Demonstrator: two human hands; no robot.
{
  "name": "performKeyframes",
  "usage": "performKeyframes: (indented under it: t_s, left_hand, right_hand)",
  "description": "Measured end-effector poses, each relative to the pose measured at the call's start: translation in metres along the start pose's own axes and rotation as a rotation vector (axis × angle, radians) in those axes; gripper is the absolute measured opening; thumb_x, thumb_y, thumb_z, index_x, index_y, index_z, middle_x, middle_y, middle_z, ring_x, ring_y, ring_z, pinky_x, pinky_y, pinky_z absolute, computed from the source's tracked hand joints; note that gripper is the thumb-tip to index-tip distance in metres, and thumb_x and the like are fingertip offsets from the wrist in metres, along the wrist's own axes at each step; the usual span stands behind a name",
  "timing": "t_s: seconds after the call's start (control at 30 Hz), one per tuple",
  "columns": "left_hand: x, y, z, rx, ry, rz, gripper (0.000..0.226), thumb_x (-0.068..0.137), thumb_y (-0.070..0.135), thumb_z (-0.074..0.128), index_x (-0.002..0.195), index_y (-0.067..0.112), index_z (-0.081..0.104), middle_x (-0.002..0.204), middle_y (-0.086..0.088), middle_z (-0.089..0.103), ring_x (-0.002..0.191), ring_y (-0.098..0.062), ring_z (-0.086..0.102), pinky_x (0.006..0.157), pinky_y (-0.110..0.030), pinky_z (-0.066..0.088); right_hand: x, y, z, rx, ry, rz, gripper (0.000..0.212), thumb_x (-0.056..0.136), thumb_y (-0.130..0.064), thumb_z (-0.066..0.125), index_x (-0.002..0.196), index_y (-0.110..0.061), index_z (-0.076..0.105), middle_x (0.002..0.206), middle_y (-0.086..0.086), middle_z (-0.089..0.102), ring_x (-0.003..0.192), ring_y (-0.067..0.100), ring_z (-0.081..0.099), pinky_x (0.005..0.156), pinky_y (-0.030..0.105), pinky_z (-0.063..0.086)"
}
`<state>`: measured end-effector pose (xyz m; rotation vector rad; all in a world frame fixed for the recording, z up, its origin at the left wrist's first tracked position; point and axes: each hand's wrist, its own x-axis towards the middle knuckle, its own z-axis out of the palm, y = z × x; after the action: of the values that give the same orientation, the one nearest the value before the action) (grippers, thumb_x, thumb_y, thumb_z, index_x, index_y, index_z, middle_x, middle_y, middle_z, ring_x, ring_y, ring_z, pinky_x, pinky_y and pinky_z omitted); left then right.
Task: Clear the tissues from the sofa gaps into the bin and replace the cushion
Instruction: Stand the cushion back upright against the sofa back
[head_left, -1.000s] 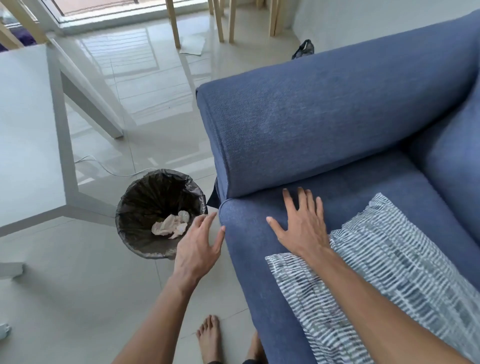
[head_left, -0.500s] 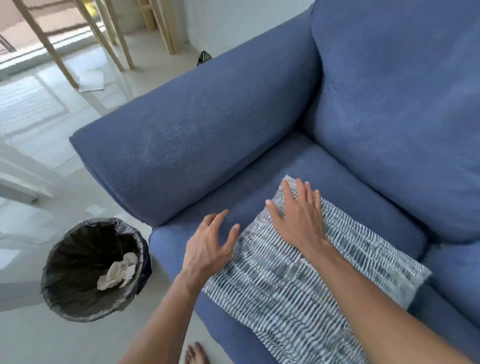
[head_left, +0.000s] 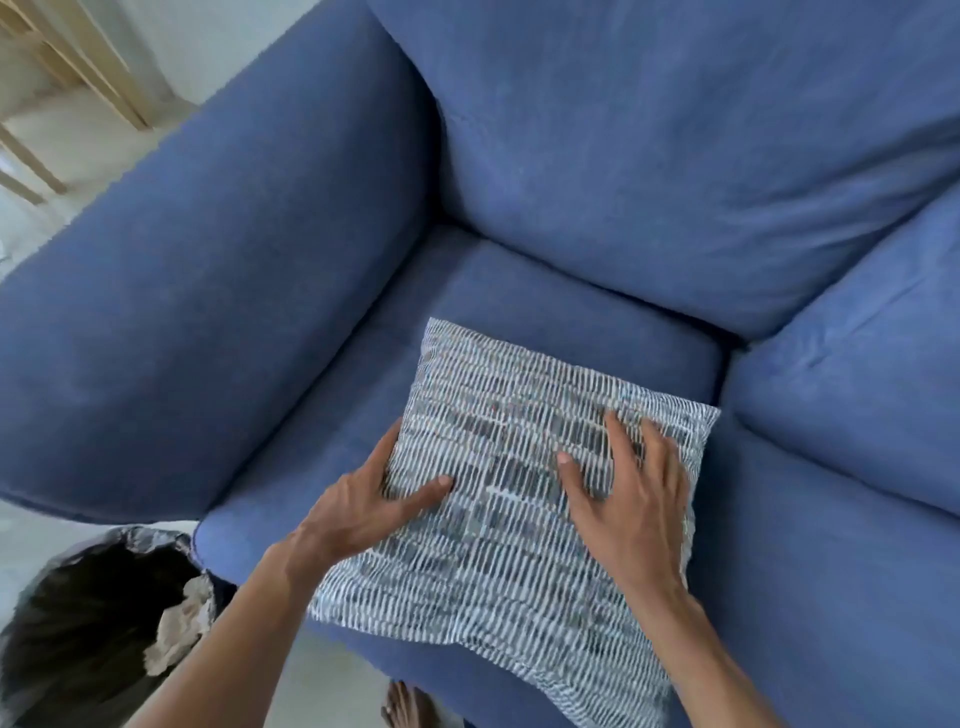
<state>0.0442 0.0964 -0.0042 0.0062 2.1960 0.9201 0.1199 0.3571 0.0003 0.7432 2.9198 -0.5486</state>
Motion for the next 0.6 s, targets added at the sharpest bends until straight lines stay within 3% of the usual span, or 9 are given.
performKeyframes:
  t_s: [0.07,0.2,0.3,0.37,0.5,0.6]
  left_hand:
    - [0.0,-0.002,0.003,0.021,-0.01,-0.008,0.088,0.069,0.086,0.05,0.141,0.065,0.003,0.125,0.013,0.062,0.111,-0.021,0.062,0.096,-0.04,0.046]
    - [0.003,-0.007,0.007,0.125,0.021,-0.035,0.095,0.063,0.095,0.042,0.144,0.062,0.004,0.108,0.009,0.07,0.094,-0.02,0.067,0.088,-0.044,0.053]
    - [0.005,-0.008,0.006,0.12,0.056,-0.015,0.089,0.067,0.093,0.041,0.144,0.059,0.013,0.107,0.009,0.07,0.095,-0.021,0.067,0.086,-0.046,0.054]
    - [0.004,-0.006,0.005,0.127,0.065,-0.012,0.086,0.069,0.092,0.037,0.145,0.056,0.015,0.114,0.006,0.069,0.101,-0.025,0.066,0.088,-0.047,0.052]
    - [0.0,-0.007,0.006,0.157,0.028,-0.031,0.083,0.074,0.089,0.031,0.146,0.055,0.01,0.115,0.001,0.068,0.102,-0.03,0.064,0.089,-0.047,0.049]
    - [-0.002,-0.002,0.004,0.019,-0.046,0.009,0.078,0.076,0.086,0.039,0.145,0.058,0.016,0.12,0.013,0.064,0.107,-0.022,0.061,0.096,-0.045,0.045]
  right_hand:
    - [-0.019,0.007,0.004,0.048,0.006,0.095,0.081,0.085,-0.079,0.034,0.153,-0.036,0.03,0.162,0.009,0.017,0.149,0.036,0.018,0.117,0.061,0.021]
    - [-0.051,0.014,0.011,0.162,-0.023,0.305,0.088,0.077,-0.089,0.034,0.153,-0.052,0.009,0.164,0.004,0.006,0.148,0.042,0.013,0.116,0.065,0.021]
    - [-0.065,0.016,0.008,0.257,-0.031,0.44,0.092,0.075,-0.088,0.042,0.151,-0.055,0.003,0.163,0.005,0.007,0.142,0.042,0.031,0.103,0.06,0.041]
    - [-0.076,0.016,0.005,0.291,-0.062,0.545,0.095,0.074,-0.085,0.046,0.152,-0.054,0.002,0.161,0.008,0.015,0.134,0.043,0.043,0.095,0.057,0.047]
    - [-0.098,0.019,0.007,0.304,-0.098,0.675,0.098,0.07,-0.094,0.036,0.152,-0.053,-0.001,0.147,0.016,0.042,0.129,0.042,0.048,0.099,0.055,0.044]
    - [-0.097,0.012,0.006,0.352,-0.135,0.652,0.094,0.076,-0.087,0.037,0.154,-0.049,-0.001,0.146,0.014,0.047,0.13,0.04,0.048,0.101,0.053,0.043]
